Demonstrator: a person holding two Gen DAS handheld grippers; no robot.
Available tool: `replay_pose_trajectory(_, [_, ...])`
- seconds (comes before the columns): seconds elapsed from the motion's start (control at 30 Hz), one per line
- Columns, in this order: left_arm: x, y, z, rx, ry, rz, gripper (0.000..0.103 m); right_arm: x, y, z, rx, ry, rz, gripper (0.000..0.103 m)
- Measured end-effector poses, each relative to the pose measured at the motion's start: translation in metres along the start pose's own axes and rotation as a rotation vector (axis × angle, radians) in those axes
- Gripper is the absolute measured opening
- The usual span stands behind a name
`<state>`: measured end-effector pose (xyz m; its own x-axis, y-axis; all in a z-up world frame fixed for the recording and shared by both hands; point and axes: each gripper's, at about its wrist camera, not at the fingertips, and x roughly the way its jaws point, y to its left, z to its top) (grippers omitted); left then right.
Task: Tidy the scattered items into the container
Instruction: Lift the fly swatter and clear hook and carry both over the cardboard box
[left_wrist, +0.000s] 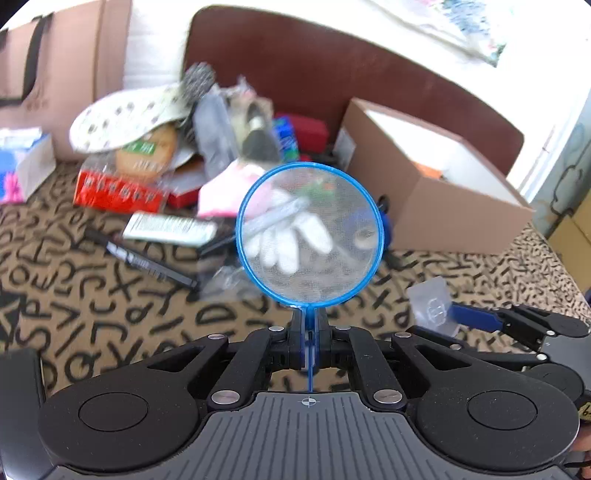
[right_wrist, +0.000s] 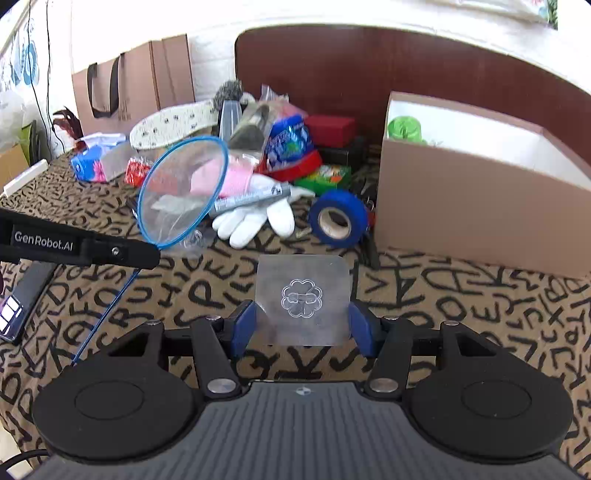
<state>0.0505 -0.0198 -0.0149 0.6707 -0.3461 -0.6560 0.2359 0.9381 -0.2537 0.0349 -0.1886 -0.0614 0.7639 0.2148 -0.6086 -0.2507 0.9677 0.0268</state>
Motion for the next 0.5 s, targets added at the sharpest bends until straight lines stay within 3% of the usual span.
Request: replay_pose_trajectory(0.5, [0.004, -0.070, 0.073, 0.087, -0.100, -0.143, 0.000, -0.041, -0.038, 0.037, -0.001, -0.155, -0.082, 0.060])
